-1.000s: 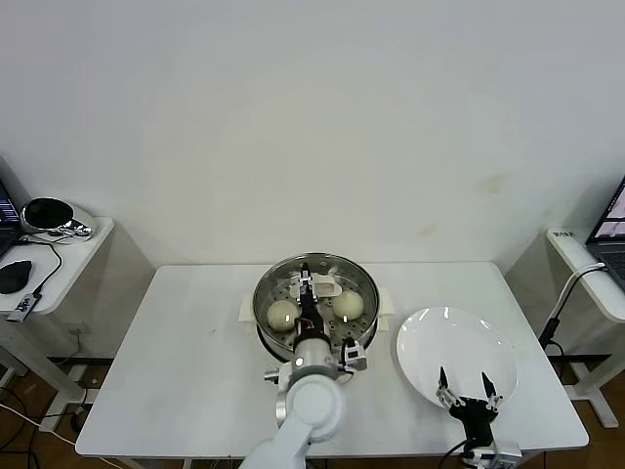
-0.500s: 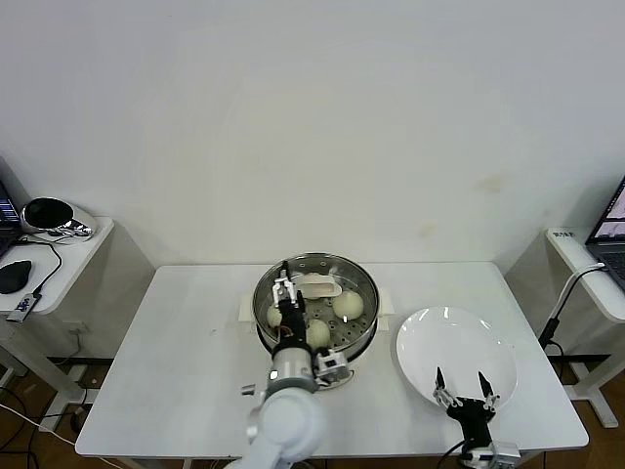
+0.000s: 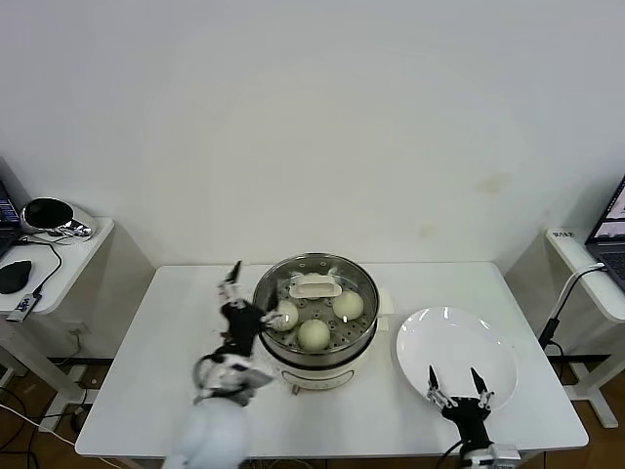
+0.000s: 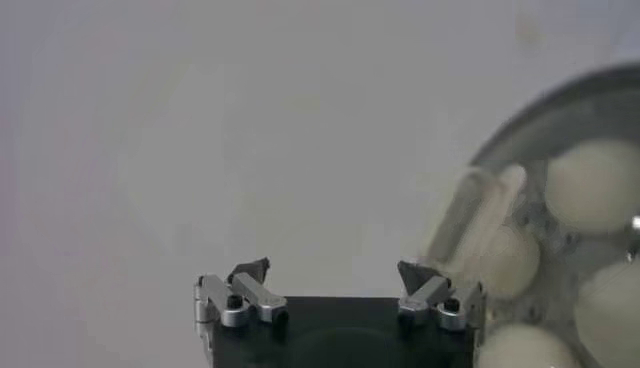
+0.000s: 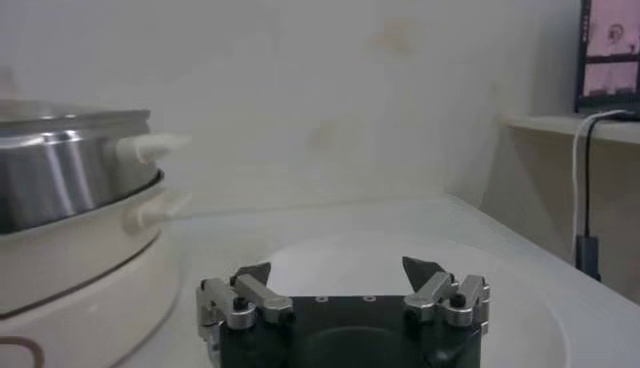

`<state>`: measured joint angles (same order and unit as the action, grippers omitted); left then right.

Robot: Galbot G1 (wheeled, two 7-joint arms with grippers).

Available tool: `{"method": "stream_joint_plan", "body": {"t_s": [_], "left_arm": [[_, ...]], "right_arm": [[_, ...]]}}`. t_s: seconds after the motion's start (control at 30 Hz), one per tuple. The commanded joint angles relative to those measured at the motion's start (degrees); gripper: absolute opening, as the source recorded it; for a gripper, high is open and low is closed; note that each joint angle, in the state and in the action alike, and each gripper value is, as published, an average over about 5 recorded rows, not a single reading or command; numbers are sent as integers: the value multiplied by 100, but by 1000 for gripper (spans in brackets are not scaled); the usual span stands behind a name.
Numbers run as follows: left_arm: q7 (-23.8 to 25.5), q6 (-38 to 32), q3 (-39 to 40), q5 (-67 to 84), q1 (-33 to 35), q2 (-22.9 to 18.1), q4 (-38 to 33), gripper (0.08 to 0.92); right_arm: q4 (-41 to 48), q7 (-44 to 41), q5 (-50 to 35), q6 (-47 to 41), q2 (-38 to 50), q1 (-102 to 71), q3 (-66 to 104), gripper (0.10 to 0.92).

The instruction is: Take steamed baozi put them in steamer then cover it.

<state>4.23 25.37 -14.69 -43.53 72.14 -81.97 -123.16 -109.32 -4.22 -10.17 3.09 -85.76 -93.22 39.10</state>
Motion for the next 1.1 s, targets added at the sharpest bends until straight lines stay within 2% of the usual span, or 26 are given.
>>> {"method": "stream_joint_plan", "body": {"t_s": [0.03,0.2,0.33,0.67,1.1], "left_arm": [[-700,-1707,-2700,3333,2076,-206,-43,823],[-708,-1769,-2666,3698,2812,-331,126,823],[-576,-1642,-2376,3848,3135,-326,258,823],[-506,-1455,-1714,3644,3616,-317,134,823],[-530,-1391,-1724,3582,3815,-379,-107,823]], "right_arm": [[-291,59,-32,103,629,-435,-546,823],[-516,232,-92,-232,514,-564,-694,823],[-762,155,-54,-604,515,-712,-694,823],[-1112,79,-46,-884,711,-1073,-431,823],[-1073,197,81,-670,662,-1145,-296,823]]}}
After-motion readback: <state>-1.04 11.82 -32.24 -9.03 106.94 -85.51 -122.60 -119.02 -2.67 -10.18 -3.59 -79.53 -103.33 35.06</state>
